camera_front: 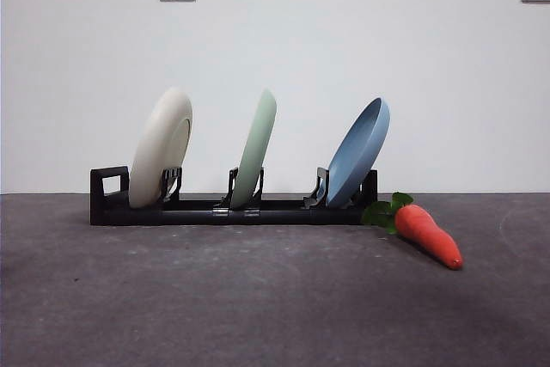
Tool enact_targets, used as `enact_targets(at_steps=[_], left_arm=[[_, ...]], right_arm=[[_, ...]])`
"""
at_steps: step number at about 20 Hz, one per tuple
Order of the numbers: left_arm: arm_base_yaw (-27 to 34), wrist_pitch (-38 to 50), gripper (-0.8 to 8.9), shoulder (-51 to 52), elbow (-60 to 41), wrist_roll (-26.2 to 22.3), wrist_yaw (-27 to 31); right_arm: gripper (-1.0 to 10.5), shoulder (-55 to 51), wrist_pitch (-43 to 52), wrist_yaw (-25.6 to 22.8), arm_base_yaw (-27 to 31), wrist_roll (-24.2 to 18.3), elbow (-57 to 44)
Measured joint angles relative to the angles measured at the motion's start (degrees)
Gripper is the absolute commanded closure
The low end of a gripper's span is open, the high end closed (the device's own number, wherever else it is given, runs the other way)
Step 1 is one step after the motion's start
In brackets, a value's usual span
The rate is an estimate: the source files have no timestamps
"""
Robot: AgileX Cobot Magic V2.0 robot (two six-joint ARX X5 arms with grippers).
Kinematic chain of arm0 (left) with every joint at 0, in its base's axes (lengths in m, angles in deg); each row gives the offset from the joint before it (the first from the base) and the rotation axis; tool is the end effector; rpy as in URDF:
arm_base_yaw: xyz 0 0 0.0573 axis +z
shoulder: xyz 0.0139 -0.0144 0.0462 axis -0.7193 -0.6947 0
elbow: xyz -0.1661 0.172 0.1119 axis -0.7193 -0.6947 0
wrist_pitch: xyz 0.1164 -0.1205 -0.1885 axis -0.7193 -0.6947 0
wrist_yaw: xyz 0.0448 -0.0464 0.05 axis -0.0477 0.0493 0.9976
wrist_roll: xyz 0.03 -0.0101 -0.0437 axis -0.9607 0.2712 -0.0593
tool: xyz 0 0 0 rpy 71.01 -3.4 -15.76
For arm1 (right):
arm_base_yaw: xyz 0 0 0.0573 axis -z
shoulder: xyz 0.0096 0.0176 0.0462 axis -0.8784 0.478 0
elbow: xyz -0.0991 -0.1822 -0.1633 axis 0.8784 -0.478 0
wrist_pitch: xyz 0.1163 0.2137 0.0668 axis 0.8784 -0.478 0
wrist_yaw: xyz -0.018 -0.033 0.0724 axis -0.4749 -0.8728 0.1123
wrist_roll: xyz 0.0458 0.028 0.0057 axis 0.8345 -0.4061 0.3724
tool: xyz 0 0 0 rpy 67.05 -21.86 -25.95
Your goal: Take the green plate from the plate rack,put the plate on the table,take the carrot from the table,put the carrot in the plate
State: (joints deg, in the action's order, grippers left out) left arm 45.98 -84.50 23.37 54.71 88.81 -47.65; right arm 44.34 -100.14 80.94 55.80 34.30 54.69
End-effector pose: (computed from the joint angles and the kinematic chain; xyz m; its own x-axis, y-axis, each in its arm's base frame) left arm 0.0705 -0.0087 0.2322 0.9529 -0.3006 -0.0415 0.2771 0.9176 -0.2849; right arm 0.0793 0.0144 0.2306 0.9421 0.3183 -0.1060 -0.2675 0.9033 0.3353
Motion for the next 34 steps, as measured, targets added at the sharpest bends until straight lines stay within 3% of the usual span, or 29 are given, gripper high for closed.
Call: enact_targets(at_steps=[5, 11, 18, 23, 24, 25, 26, 27, 34], left_arm=[[0.0, -6.73, 8.2, -4.04, 7.8, 0.15, -5.01], [0.0, -13.99, 8.2, -10.54, 15.78, -3.65, -12.76], [0.0, -22.49, 8.2, -17.46, 23.65, -11.06, -19.15], [0.0, -27.87, 8.04, -21.73, 27.26, -16.92, -20.22], [0.0, -27.93, 7.21, -22.23, 27.26, -17.33, -20.22], [0.0, -28.0, 5.63, -22.49, 27.26, -17.35, -20.22], [0.0, -28.02, 3.27, -22.71, 27.26, -17.38, -20.22], [0.0, -28.02, 2.2, -22.86, 27.26, -17.38, -20.22], [-0.02, -24.37, 2.16, -26.16, 27.91, -17.27, -20.26]], right_arm=[[9.6, 7.26, -9.16, 5.62, 0.0, -3.23, 9.94], [9.6, 16.28, -21.94, 10.51, 0.0, -10.8, 22.27], [9.6, 25.22, -37.64, 11.1, -0.02, -21.33, 33.55], [9.3, 27.74, -41.99, 11.08, -0.02, -25.03, 35.5], [8.4, 27.76, -41.99, 11.06, -0.02, -25.22, 35.5], [6.8, 27.76, -41.99, 11.06, -0.02, -25.4, 35.5], [4.5, 27.74, -41.99, 11.02, -0.02, -25.42, 35.5], [3.1, 27.74, -41.99, 10.91, -0.02, -25.42, 35.5], [2.9, 27.91, -41.97, 10.88, -0.02, -25.42, 35.5]])
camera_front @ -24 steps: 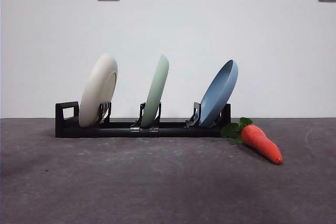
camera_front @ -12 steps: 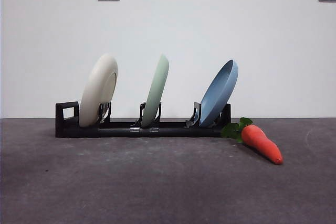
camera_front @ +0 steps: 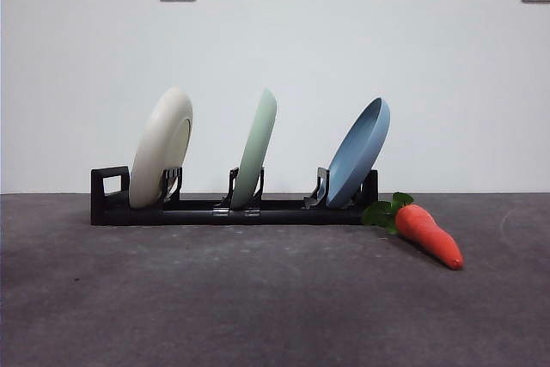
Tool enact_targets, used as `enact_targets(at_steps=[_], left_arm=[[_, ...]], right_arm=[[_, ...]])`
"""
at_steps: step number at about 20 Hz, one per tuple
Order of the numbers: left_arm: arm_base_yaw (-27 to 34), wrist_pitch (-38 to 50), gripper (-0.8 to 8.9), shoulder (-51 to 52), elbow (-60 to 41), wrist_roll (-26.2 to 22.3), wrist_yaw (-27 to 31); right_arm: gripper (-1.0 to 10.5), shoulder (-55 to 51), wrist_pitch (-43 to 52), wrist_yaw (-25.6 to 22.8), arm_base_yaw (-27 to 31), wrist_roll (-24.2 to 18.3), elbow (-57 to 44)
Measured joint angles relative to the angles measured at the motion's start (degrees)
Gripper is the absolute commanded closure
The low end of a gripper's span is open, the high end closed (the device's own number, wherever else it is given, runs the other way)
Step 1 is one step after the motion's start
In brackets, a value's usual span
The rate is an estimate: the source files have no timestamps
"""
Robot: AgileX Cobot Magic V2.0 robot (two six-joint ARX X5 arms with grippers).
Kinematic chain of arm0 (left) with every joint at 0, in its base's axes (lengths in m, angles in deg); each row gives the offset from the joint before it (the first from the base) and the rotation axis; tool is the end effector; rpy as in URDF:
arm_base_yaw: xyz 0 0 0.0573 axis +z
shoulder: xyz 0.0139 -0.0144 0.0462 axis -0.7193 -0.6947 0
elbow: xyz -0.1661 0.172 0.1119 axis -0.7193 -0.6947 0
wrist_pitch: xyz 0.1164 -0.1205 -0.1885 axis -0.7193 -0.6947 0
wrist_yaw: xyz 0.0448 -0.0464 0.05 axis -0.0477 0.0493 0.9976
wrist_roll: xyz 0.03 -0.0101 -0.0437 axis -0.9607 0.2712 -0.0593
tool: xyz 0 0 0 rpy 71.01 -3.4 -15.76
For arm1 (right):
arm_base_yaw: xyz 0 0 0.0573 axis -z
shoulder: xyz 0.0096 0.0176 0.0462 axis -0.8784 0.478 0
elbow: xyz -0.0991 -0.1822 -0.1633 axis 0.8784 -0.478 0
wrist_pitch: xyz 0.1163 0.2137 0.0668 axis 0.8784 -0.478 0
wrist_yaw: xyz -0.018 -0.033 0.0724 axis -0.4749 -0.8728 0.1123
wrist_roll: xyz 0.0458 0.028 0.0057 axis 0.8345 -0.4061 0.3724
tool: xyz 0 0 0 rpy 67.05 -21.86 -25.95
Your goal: Take the green plate from the plate rack,put the plate on the table,take the carrot from the table,put the carrot in the plate
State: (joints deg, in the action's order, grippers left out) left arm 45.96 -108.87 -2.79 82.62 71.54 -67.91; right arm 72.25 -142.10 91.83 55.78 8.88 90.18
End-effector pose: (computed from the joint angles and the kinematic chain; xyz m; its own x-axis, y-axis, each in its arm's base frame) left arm 0.0838 -0.0178 0.3200 0.7157 -0.6125 -0.3357 0.5652 0.7902 -0.2367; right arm 0.0821 0.0199 0.3283 0.6510 0.4707 -0.5955 -0.4728 0.8652 0.1670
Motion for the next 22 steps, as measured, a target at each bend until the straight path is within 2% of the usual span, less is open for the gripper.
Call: enact_targets(at_steps=[4, 8, 16, 22], left_arm=[[-1.7, 4.24, 2.16, -6.93, 4.5, 0.15, -0.02], [-7.13, 9.92, 2.17, -16.94, 11.52, 0.2, 0.35], [-21.44, 23.1, 2.2, -43.52, 26.56, 0.2, 12.74], [-25.38, 30.42, 2.21, -65.33, 37.55, 0.2, 19.39]], right_arm=[[2.9, 0.87, 0.17, -0.02, 0.0, 0.0, 0.02], [2.9, 2.78, 0.92, 0.02, 0.0, 0.0, 0.0], [2.9, 5.81, 1.36, 0.02, 0.0, 0.0, 0.02], [2.9, 6.49, 1.44, 0.02, 0.0, 0.02, 0.02]])
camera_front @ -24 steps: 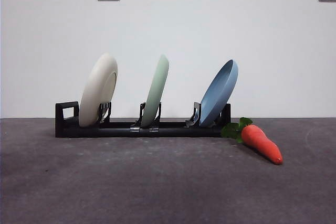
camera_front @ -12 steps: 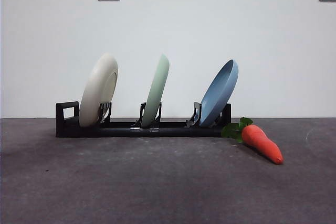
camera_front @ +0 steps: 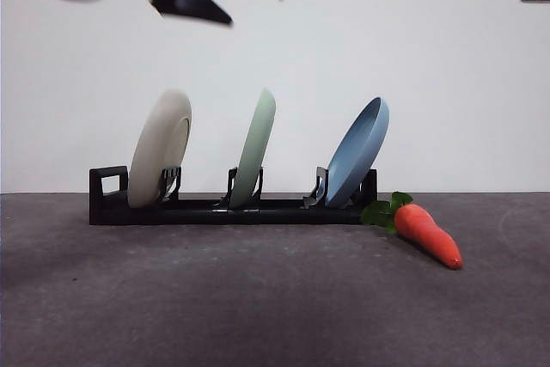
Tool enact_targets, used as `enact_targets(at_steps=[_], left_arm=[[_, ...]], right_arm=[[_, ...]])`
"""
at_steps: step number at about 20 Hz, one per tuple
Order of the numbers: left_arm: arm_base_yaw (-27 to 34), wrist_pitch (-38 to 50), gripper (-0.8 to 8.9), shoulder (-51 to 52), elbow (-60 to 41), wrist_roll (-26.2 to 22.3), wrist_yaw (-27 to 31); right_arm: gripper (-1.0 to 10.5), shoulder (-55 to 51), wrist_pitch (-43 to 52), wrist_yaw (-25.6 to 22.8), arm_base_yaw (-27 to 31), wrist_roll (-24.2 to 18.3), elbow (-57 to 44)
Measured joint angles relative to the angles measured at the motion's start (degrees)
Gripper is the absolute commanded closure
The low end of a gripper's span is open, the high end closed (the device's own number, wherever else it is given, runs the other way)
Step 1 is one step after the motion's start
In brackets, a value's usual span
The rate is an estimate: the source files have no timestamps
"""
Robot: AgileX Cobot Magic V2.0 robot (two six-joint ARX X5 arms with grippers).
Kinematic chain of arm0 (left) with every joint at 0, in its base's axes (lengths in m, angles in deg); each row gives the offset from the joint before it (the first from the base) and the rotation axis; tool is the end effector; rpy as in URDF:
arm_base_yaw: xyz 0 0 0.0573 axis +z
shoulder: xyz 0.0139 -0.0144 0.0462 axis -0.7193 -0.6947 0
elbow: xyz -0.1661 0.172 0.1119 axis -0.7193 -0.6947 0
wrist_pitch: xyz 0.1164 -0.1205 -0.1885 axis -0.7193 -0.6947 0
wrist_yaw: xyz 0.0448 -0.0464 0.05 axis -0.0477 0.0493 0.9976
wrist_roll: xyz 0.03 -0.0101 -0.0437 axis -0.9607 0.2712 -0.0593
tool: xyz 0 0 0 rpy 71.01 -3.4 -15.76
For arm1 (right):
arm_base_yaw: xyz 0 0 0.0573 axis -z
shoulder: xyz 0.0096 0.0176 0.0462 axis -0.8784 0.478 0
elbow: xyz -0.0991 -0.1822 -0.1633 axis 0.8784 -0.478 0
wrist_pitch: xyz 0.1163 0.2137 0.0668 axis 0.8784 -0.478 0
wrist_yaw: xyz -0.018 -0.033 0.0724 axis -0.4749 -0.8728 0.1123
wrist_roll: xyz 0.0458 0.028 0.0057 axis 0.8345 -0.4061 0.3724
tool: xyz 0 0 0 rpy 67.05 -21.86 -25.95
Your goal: Take the green plate from the plate rack,put the plate on the table,take the carrot from the table,put the carrot in the plate
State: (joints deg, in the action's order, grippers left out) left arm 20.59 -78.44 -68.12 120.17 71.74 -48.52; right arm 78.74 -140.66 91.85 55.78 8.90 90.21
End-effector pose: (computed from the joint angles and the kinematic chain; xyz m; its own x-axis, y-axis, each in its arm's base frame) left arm 0.3343 -0.1689 0.3468 0.6573 -0.6606 -0.3627 0.6773 0.7288 -0.1000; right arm 0.1087 0.0226 0.3215 0.5964 0.4656 -0.6539 -0.4568 0.8667 0.2006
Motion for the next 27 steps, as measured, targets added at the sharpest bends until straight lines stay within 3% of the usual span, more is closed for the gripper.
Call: enact_targets(at_steps=[4, 8, 10, 13, 16, 18, 20, 24, 27], left_arm=[[-0.26, 3.8, 2.21, -11.76, 5.44, 0.0, 3.63], [-0.26, 7.13, 2.36, -17.16, 6.64, 0.0, 6.14], [-0.26, 8.15, 3.33, -18.43, 6.67, 0.0, 6.19], [-0.26, 8.92, 3.52, -19.93, 6.73, 0.0, 6.23], [-0.26, 8.61, 5.71, -20.81, 6.73, 0.0, 7.54], [-0.26, 8.7, 6.5, -20.81, 6.8, 0.0, 7.52], [-0.26, 8.66, 6.96, -20.81, 6.8, 0.02, 7.5], [-0.26, 8.63, 6.99, -20.81, 6.8, 0.85, 7.5], [-0.26, 8.66, 8.21, -20.81, 6.8, 1.14, 7.3]], right_arm=[[2.9, 0.0, 0.0, 0.0, 0.0, 0.0, -0.02], [2.9, 0.0, 0.0, 0.0, 0.0, 0.0, 0.0], [2.9, 0.0, 0.0, 0.0, 0.0, 0.0, 0.0], [2.9, 0.0, 0.0, 0.0, 0.0, 0.0, 0.0], [2.9, 0.0, 0.0, 0.0, 0.0, 0.0, -0.02], [2.9, 0.0, 0.0, 0.0, 0.0, 0.0, 0.0], [2.9, 0.0, 0.0, 0.0, 0.0, 0.0, 0.0], [2.9, 0.0, 0.0, 0.0, 0.0, 0.0, 0.0], [2.9, 0.0, 0.0, 0.0, 0.0, 0.0, -0.02]])
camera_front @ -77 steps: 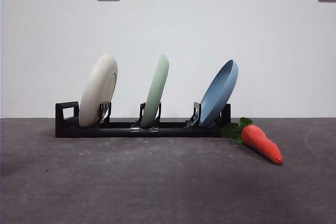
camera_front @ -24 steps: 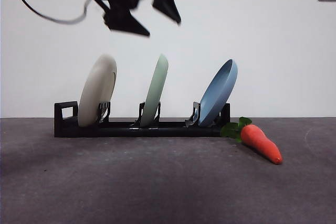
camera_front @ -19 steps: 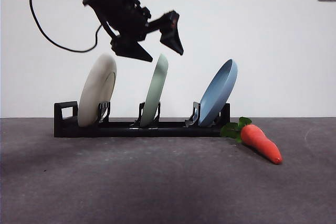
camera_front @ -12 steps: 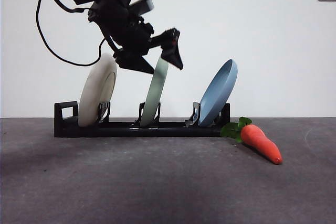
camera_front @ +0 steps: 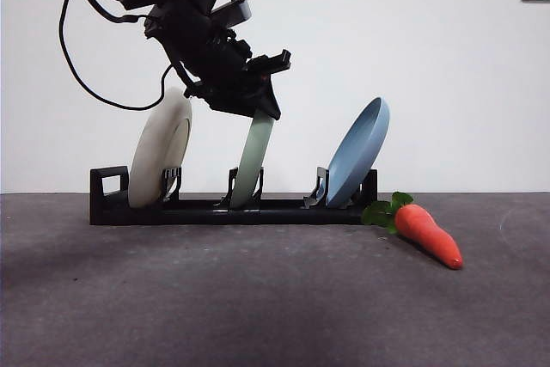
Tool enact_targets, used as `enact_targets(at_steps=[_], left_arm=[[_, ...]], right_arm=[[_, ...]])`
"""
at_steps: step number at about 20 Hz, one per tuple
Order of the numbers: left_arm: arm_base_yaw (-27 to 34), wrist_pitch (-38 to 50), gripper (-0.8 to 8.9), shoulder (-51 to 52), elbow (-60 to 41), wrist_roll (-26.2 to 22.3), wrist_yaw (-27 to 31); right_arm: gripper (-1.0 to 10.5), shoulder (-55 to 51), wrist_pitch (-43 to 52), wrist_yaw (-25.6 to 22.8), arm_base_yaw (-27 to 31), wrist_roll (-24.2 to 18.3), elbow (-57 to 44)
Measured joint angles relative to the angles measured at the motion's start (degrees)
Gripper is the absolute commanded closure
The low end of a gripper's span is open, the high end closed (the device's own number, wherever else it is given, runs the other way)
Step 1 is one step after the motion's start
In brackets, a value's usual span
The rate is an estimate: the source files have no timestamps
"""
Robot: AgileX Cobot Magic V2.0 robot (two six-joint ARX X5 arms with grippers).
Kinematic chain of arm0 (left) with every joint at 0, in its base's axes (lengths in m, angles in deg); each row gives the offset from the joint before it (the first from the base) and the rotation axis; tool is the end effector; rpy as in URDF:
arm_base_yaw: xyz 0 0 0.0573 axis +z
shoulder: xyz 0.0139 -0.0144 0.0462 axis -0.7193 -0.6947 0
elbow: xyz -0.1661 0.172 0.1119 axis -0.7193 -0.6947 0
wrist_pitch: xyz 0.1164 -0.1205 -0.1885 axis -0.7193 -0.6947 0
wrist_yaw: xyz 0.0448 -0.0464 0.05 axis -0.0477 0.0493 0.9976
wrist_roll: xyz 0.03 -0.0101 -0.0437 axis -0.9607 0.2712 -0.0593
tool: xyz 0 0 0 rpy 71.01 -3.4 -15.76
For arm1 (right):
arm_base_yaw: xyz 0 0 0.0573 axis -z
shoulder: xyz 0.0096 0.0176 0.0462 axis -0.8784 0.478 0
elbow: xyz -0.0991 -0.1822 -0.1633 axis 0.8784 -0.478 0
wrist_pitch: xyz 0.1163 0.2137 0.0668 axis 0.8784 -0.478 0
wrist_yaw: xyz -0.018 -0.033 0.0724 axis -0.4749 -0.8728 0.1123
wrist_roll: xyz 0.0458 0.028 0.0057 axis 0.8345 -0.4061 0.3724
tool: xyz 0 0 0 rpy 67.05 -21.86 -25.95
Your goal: Take the green plate from the plate rack,put the plate on the table,take the carrot from the table,put the carrot in the plate
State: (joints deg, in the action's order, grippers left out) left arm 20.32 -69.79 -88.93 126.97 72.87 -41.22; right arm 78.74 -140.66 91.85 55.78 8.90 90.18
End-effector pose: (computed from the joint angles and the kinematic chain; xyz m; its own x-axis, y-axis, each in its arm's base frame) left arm 0.4127 -0.2046 0.2545 0.6993 -0.5488 -0.4581 0.5789 0.8107 -0.0875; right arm 0.1087 0.0226 0.3213 0.5960 0.4656 -0.6542 -0.4566 0.8667 0.2008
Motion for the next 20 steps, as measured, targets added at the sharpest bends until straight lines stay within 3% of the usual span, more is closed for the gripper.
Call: enact_targets(at_steps=[11, 16, 20], left_arm=[[0.57, 2.08, 8.21, 0.57, 0.0, 5.77, -2.89], [0.74, 2.54, 8.21, 7.1, 0.04, 6.67, -6.73], [-0.98, -4.83, 8.2, 14.58, 0.33, 4.87, -12.41]], right_arm=[[2.9, 0.0, 0.0, 0.0, 0.0, 0.0, 0.02], [2.9, 0.0, 0.0, 0.0, 0.0, 0.0, 0.02], [2.9, 0.0, 0.0, 0.02, 0.0, 0.0, 0.02]])
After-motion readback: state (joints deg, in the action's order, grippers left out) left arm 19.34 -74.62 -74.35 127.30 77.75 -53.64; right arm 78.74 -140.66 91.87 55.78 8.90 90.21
